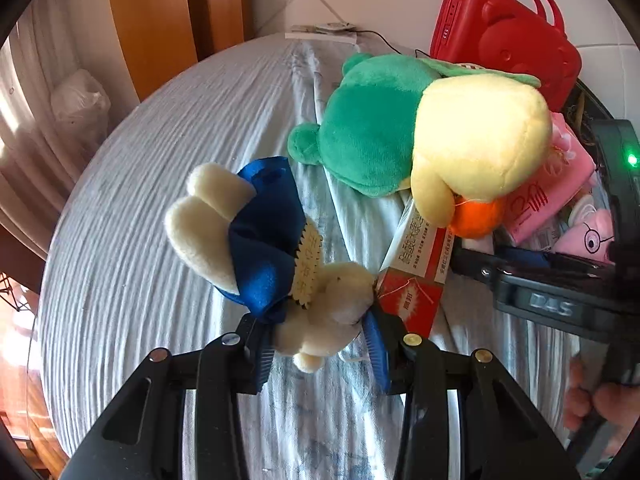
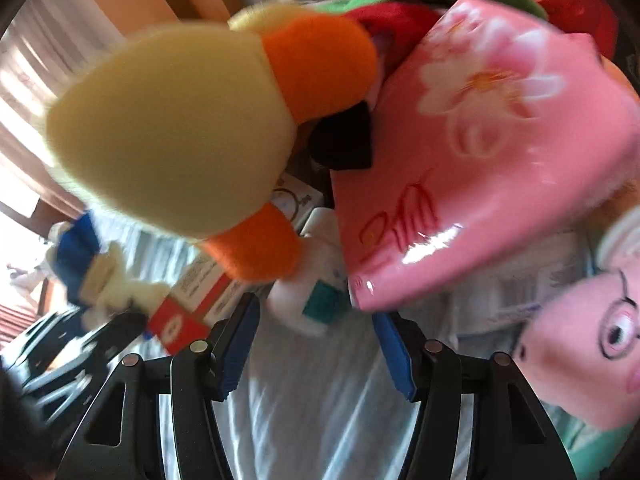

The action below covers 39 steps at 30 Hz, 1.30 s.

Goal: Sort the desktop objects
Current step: 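Grasp the white bunny plush with the left tool while the right tool grasps a white bottle, then carry the bunny plush and white bottle into the blue crate and release both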

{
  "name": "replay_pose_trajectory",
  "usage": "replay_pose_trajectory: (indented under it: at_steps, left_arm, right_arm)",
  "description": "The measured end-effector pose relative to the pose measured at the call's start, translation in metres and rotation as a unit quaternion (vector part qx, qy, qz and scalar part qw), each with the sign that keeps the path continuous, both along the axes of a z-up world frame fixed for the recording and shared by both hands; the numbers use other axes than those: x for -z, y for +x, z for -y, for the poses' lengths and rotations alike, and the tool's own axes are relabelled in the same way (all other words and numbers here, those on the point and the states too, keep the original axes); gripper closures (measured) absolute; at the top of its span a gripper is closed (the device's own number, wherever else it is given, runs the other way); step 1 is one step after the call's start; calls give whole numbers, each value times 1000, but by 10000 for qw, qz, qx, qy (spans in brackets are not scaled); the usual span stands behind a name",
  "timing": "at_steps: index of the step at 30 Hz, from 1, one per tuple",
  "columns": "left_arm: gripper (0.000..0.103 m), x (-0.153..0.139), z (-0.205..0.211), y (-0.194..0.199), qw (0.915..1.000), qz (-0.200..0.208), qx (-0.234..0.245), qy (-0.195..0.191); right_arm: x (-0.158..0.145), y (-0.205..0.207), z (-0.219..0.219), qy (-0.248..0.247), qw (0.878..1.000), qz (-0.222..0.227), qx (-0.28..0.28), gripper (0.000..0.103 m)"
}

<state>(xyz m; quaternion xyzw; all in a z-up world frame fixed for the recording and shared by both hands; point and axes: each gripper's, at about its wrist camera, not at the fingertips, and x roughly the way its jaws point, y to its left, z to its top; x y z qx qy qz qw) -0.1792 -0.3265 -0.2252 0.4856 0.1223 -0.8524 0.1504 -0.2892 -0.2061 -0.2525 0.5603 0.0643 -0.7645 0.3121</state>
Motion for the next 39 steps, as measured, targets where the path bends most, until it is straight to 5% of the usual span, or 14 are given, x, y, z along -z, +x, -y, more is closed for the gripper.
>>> replay_pose_trajectory:
  at_steps: [3,9,15,23,29,39]
  left_arm:
    - [65,-7,-3,1,9999,-87,-34,-66]
    - [65,-33,-20,13,9989,-324,102,-312]
    - [65,-63,-52,24,9963,-658,395,-396]
    - [65,-108,-118,40,9878,-1112,960,-513]
    - [65,-150,-199,45,9715,-1626,1589,-662]
    - [65,-221,-374,38,9229,-2552,2810,-655]
  right_arm:
    - [3,-1,6,34,9997,-250,-21,63]
    - [-8,13,-17,-92,9996,-98,-250,67]
    - [-52,48,-62,-411,9973,-499,-340,69]
    - [-125,90,-136,-866,9867,-1357,228,69]
    - [-199,113,-231,-1153,9636,-2207,972,69]
    - [-304,170,-422,-1160,8983,-3617,2208,69]
